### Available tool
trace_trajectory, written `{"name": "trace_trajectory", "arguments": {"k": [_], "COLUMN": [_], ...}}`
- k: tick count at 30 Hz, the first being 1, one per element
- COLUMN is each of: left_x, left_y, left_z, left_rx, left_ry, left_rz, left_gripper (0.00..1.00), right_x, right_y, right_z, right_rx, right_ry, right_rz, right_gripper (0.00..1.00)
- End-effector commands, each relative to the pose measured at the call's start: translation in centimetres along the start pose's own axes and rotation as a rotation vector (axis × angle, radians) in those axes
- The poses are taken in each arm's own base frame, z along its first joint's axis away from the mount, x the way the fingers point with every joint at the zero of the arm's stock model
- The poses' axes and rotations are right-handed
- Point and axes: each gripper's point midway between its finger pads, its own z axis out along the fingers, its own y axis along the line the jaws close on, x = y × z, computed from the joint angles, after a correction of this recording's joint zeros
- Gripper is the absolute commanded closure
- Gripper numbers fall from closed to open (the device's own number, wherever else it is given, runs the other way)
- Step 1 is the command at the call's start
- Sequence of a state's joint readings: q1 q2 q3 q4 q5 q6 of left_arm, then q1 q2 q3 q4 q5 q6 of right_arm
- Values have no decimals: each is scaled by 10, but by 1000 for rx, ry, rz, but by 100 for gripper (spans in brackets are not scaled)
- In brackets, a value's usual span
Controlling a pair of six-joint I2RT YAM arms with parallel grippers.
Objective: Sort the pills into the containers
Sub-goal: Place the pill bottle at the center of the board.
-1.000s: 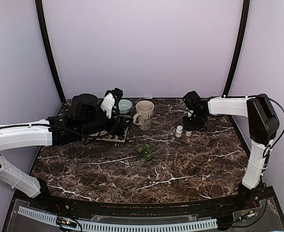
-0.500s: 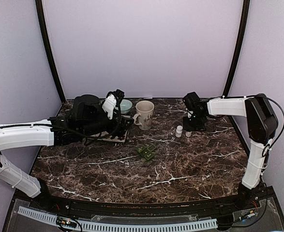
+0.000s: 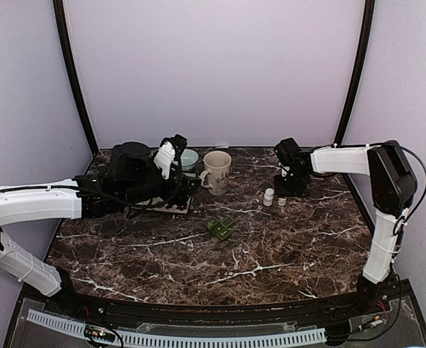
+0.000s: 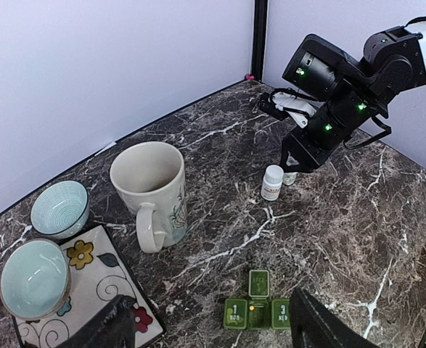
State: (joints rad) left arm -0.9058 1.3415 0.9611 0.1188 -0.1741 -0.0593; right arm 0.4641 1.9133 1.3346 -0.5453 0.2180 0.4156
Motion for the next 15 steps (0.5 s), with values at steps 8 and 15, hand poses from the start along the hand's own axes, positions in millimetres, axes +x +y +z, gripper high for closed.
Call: {"name": "trace_trajectory", "arguments": {"k": [8, 15], "left_x": [-6, -2], "left_y": [4, 4], "left_z": [0, 1], "left_rx": [1, 8], "left_ry": [-26, -14], "left_rz": [1, -6], "left_gripper": [24, 24], "right_x": [-19, -40], "right_y": [-4, -7], "right_z": [-16, -45], "right_rx": [8, 8], "right_ry": [-52, -122], "right_rz": [17, 36], "right_gripper": [60, 55]}}
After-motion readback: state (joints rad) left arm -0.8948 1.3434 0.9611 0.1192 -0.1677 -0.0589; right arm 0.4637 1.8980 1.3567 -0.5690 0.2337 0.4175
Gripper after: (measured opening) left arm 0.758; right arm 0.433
